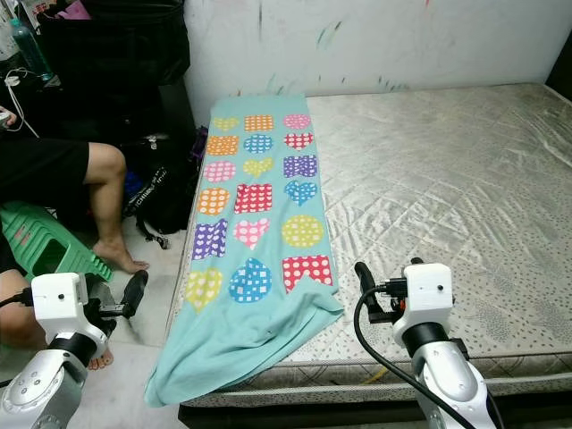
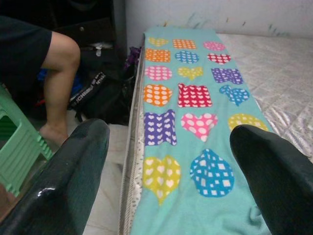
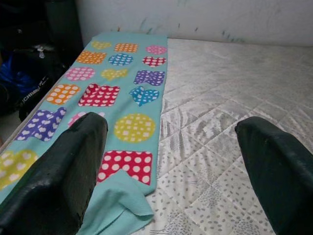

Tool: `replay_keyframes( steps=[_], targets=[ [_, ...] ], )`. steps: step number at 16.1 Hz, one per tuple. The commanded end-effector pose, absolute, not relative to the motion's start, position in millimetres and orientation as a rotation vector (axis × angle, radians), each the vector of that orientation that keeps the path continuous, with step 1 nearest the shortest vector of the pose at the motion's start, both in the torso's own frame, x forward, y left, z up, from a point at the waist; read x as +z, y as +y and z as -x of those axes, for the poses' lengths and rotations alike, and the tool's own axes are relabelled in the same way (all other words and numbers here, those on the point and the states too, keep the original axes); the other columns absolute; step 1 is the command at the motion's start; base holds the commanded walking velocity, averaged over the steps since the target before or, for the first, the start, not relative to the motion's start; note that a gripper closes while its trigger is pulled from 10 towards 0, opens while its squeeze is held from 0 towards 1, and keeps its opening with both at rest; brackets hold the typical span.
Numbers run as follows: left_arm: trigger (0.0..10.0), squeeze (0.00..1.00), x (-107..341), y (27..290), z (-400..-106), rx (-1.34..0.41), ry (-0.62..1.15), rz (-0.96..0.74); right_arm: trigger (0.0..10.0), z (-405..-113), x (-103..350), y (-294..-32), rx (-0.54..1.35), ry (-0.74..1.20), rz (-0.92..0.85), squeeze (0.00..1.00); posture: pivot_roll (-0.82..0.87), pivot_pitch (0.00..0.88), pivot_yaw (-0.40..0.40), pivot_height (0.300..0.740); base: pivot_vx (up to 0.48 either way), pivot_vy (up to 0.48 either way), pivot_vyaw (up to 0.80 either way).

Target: Clean up the room

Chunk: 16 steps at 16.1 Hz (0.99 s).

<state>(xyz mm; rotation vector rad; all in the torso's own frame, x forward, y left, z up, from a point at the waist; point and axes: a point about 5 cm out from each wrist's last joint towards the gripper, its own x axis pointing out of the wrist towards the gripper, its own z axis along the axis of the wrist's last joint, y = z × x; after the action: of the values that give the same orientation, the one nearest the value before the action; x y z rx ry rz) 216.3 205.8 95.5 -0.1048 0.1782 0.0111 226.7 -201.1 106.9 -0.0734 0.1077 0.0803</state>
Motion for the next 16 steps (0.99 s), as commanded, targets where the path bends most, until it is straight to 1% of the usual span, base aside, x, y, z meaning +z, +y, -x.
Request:
replay_keyframes(
  steps=[1, 16],
  targets=[
    [10.0, 0.00, 96.3, 204.9, -218.2, 0.002, 0.179, 0.103, 10.0, -226.6, 109.9, -195.7, 0.104, 0.094, 0.070, 0.00, -0.14, 0.000, 0.060, 0.740, 0.000, 0.000, 0.00],
    [10.0, 0.00, 96.8, 203.6, -219.2, 0.004, 0.180, 0.101, 10.0, -227.1, 109.1, -189.9, 0.134, 0.101, 0.064, 0.00, -0.14, 0.000, 0.058, 0.740, 0.000, 0.000, 0.00]
  ],
)
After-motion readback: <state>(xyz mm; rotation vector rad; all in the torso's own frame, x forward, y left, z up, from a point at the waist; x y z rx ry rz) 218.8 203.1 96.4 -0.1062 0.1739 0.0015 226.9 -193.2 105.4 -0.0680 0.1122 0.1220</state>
